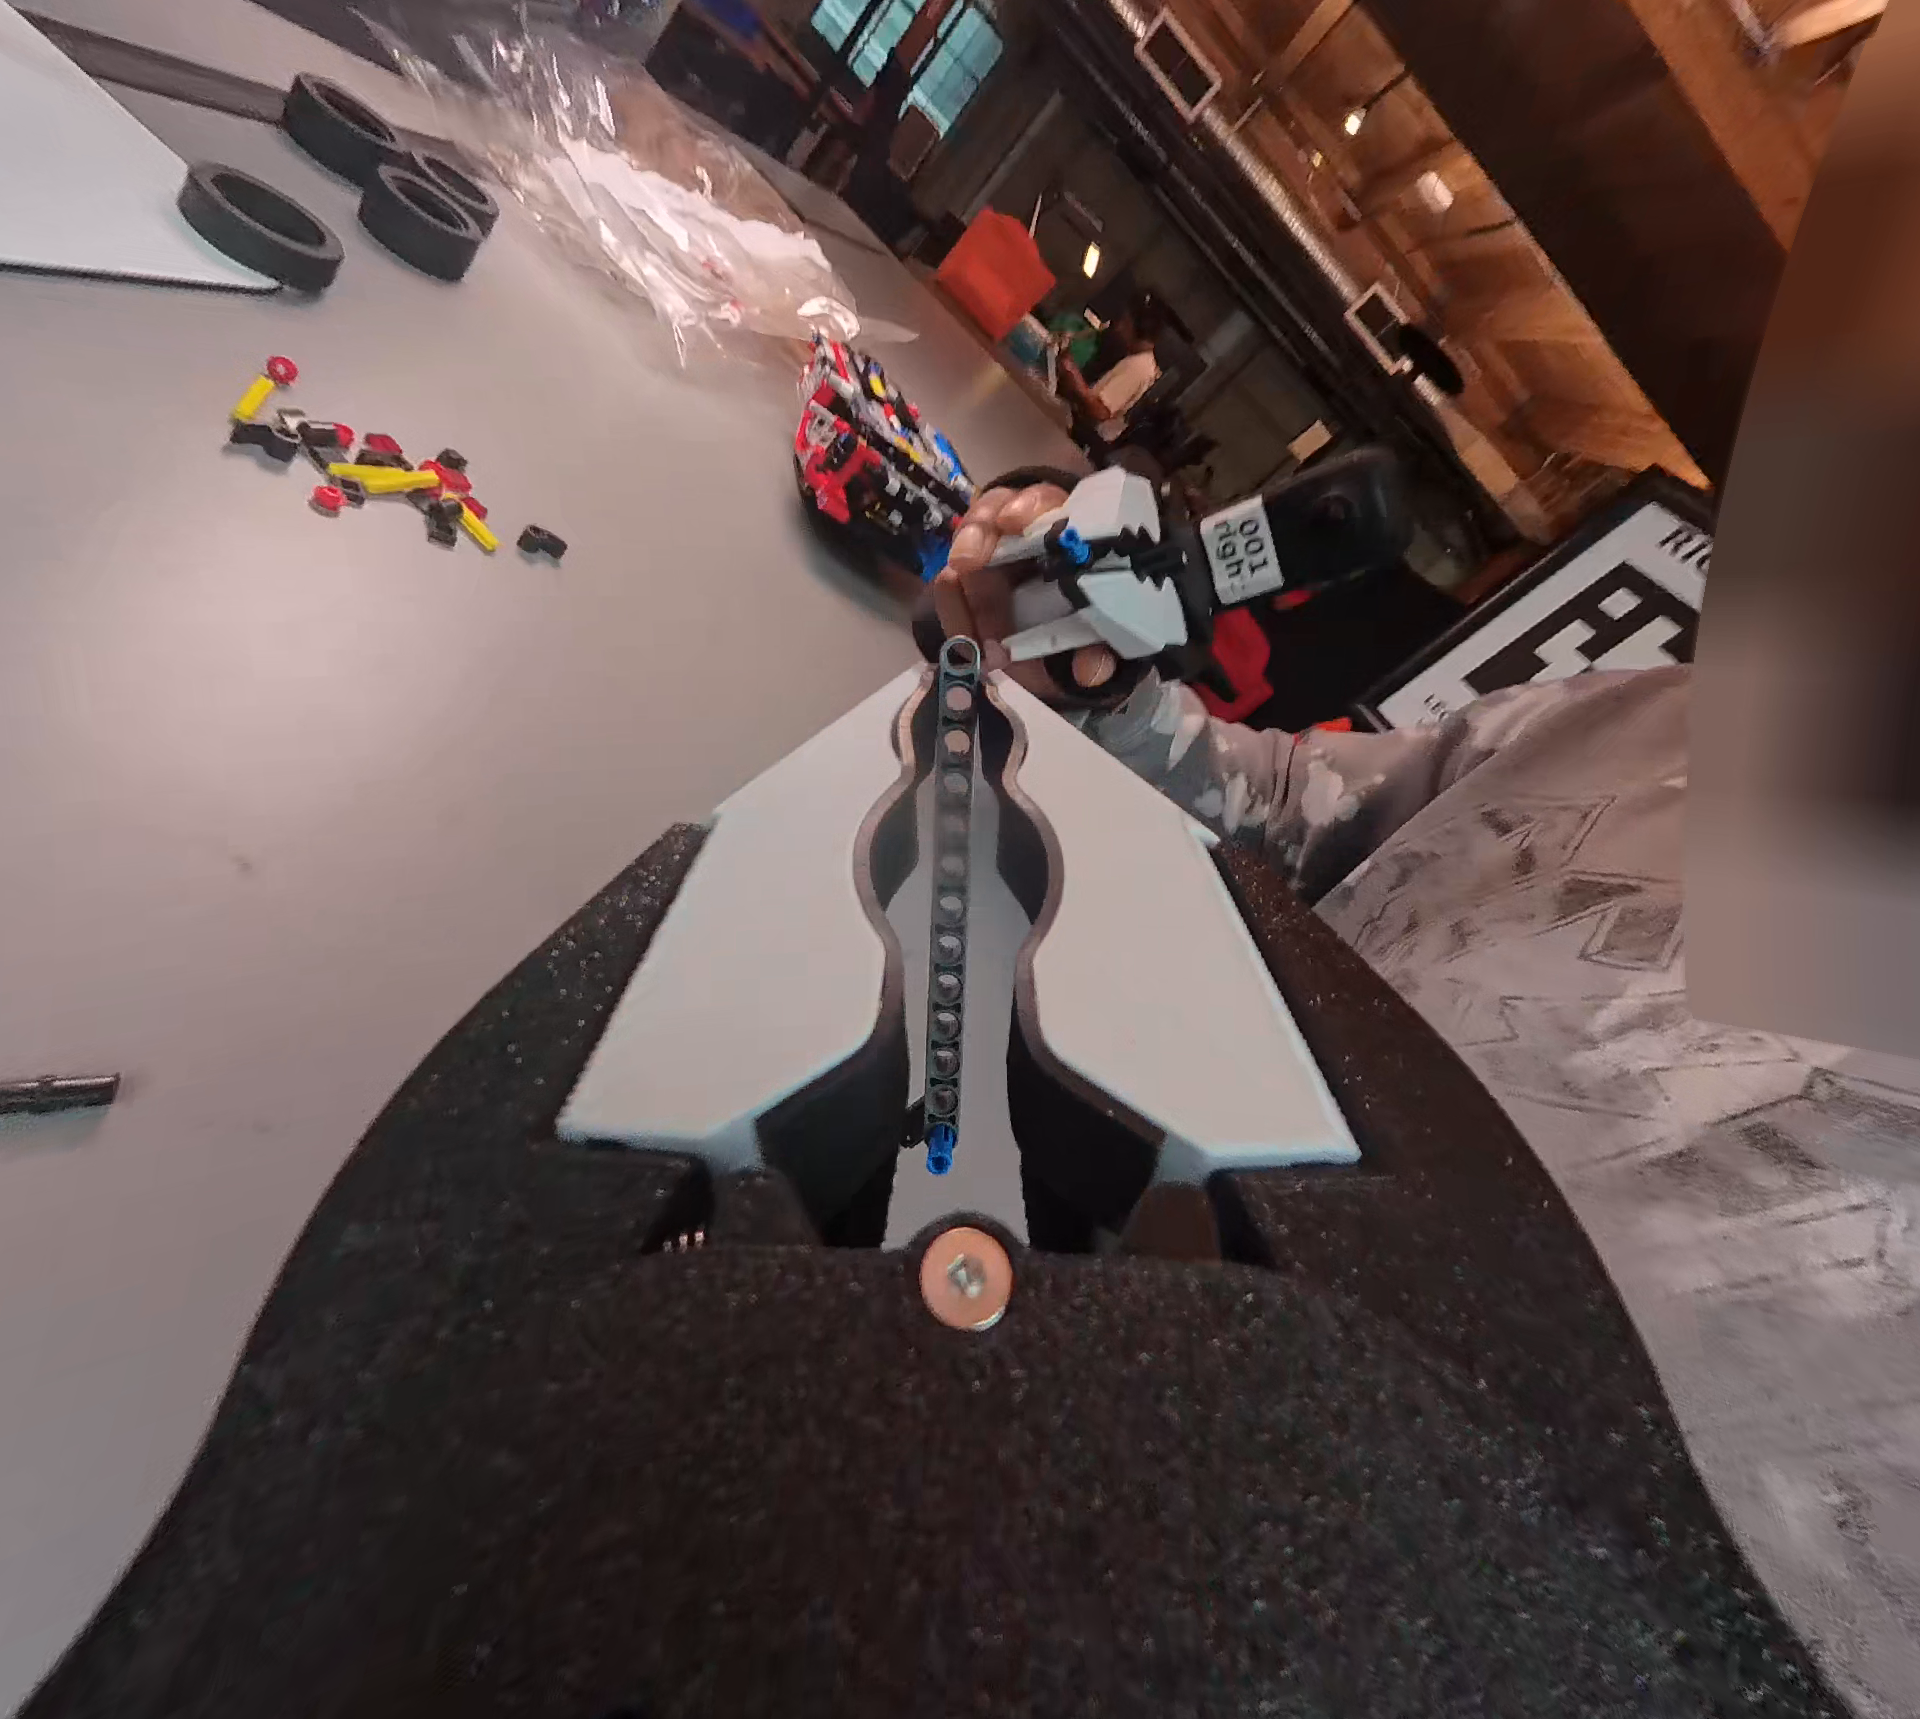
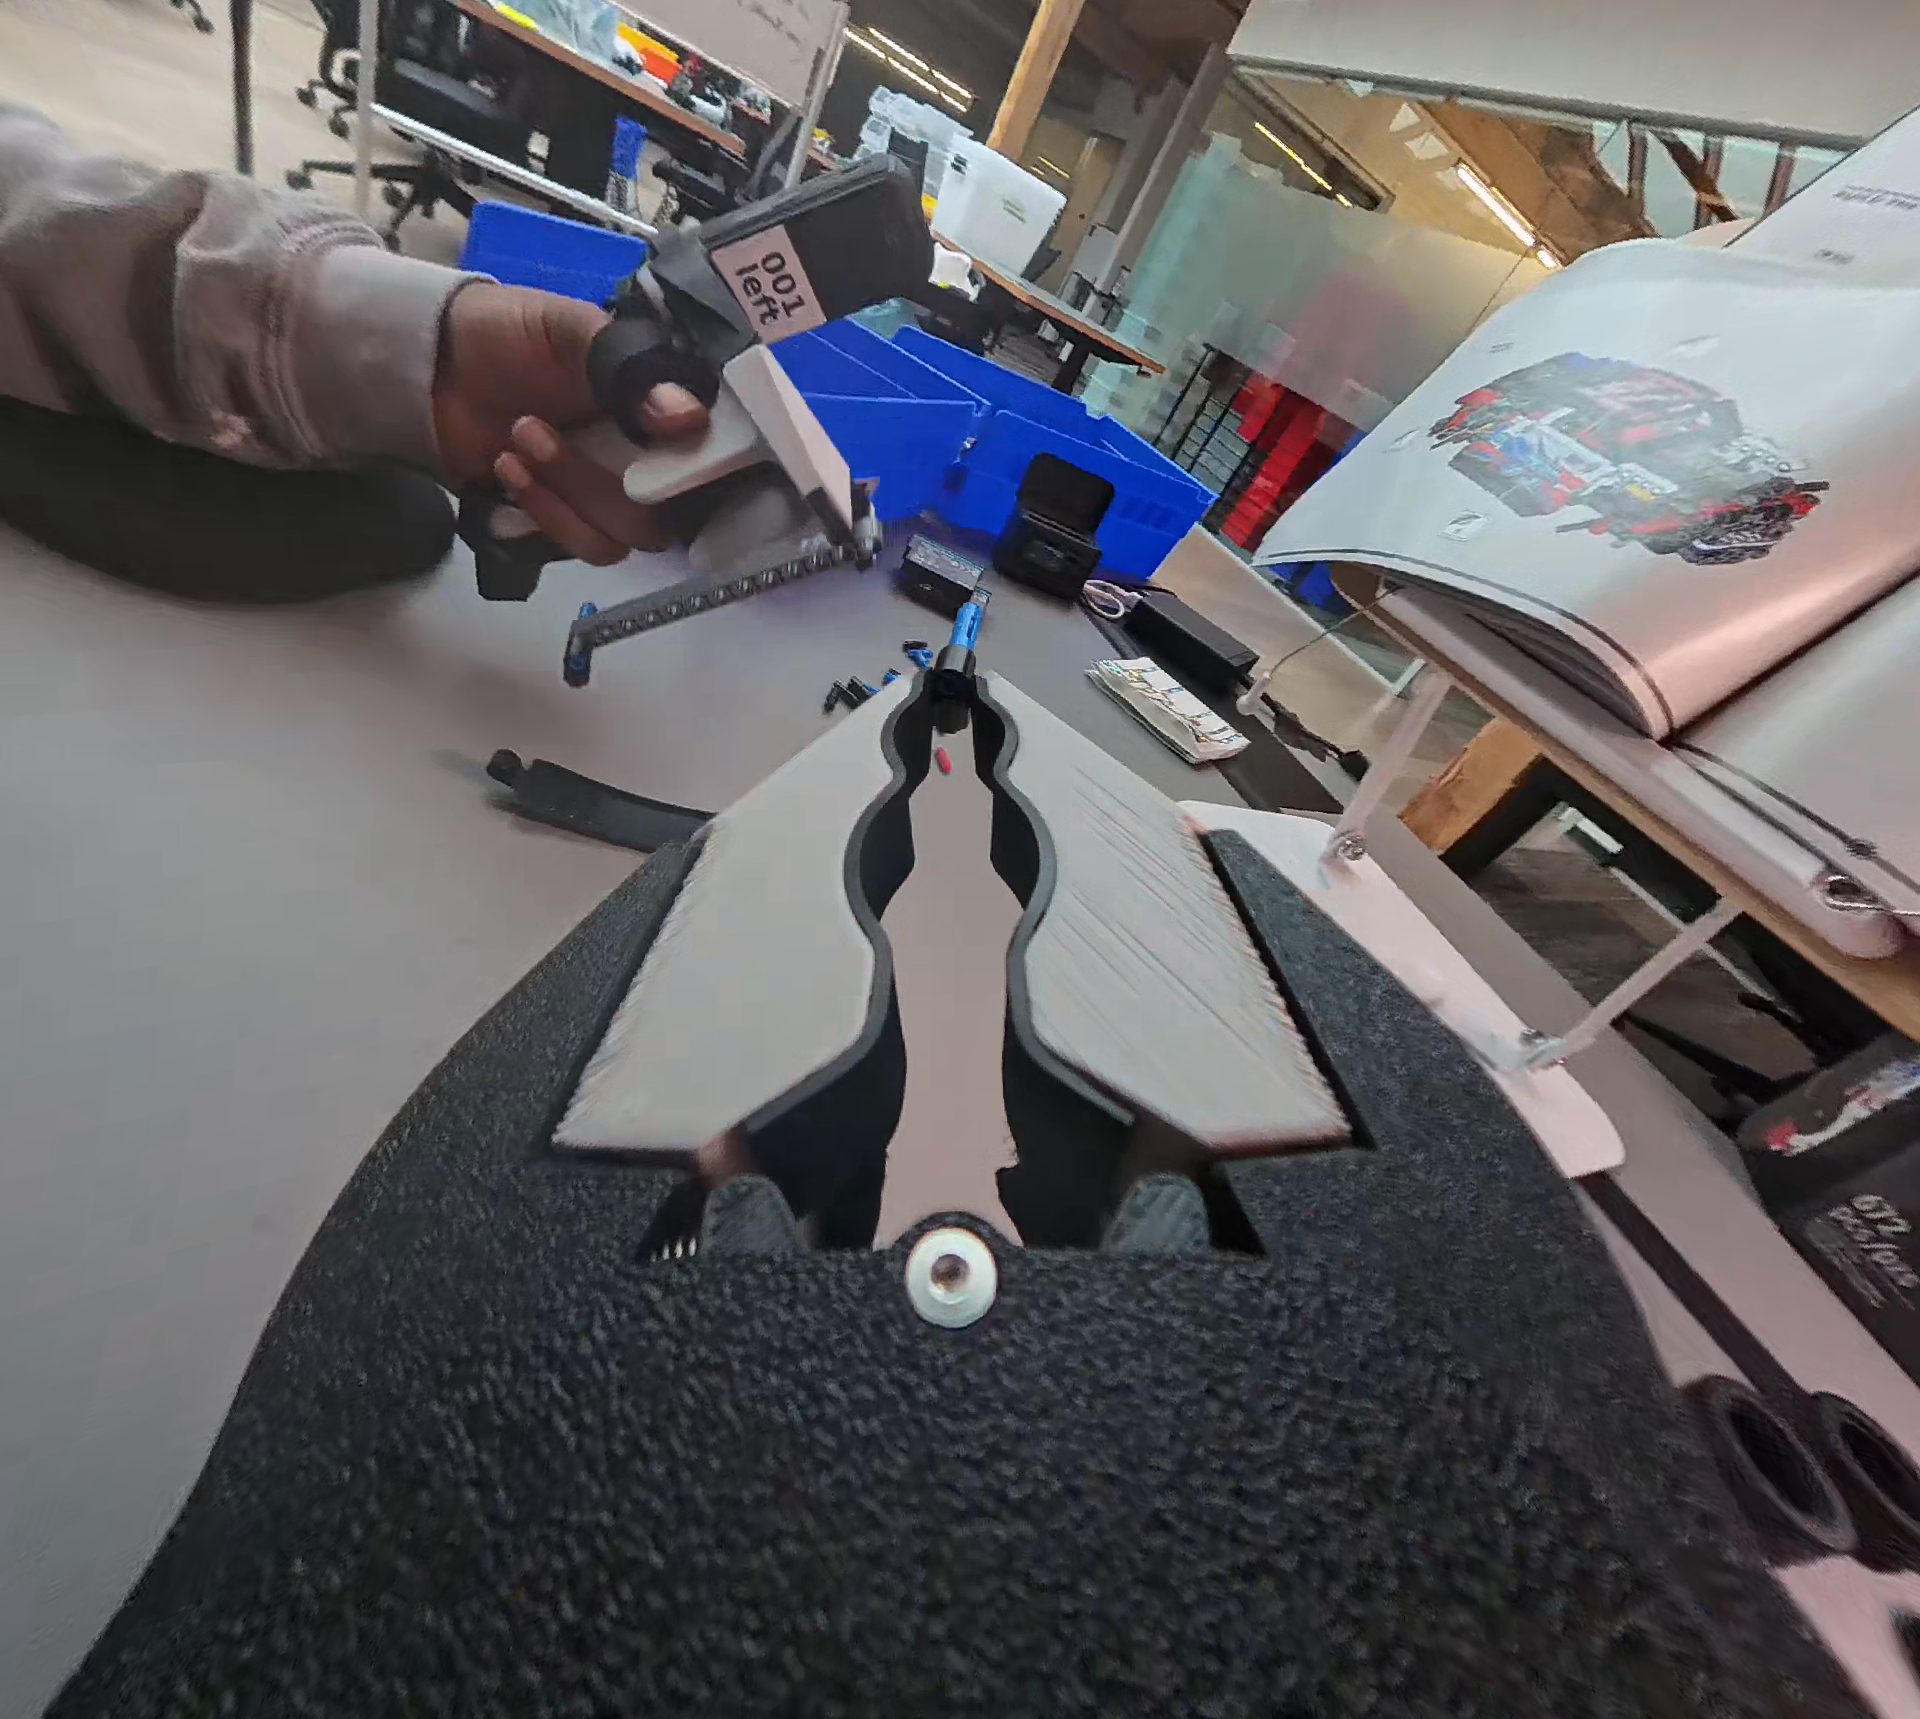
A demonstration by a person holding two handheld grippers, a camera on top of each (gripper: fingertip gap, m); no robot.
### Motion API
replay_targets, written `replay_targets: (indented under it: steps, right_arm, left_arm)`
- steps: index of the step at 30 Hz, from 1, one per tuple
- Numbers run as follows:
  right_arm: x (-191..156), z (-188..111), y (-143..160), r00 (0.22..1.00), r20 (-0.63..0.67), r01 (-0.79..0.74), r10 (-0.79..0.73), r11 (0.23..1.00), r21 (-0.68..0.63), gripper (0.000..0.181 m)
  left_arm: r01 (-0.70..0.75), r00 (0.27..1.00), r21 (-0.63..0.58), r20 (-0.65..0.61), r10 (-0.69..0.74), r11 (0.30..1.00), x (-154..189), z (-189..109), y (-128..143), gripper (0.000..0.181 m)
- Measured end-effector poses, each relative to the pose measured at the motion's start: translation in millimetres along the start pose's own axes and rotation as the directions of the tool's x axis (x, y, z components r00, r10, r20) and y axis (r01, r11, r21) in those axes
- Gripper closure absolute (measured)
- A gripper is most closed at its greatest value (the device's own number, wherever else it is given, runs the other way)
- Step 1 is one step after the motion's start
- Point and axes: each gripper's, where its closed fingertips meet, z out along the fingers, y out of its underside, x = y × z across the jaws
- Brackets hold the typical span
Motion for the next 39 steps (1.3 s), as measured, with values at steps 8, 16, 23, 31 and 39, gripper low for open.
replay_targets:
  steps: [8,16,23,31,39]
  right_arm:
    - [-12.9,3.8,-2.9,0.896,0.188,-0.417,0.403,0.908,0.039,0.174]
    - [-27.8,6.7,-10.4,0.716,0.352,-0.64,0.603,0.768,-0.016,0.174]
    - [-61.2,13.0,7.8,0.656,0.413,-0.6,0.631,0.769,-0.221,0.174]
    - [-76.5,6.7,14.2,0.577,0.462,-0.597,0.674,0.734,-0.324,0.174]
    - [-91.2,1.9,28.6,0.586,0.48,-0.511,0.652,0.758,-0.406,0.174]
  left_arm:
    - [-0.078,0.99,-0.22,0.1,0.102,0.973,-6.8,39.2,48.5,0.176]
    - [-0.229,0.968,-0.195,0.055,0.244,0.954,12.4,48.4,42.4,0.159]
    - [-0.44,0.887,-0.273,0.017,0.462,0.855,25.3,47.3,51.8,0.166]
    - [-0.452,0.887,-0.339,-0.07,0.457,0.825,33.1,47.1,72.3,0.178]
    - [-0.417,0.905,-0.415,-0.113,0.409,0.809,29.4,48.2,91.3,0.179]
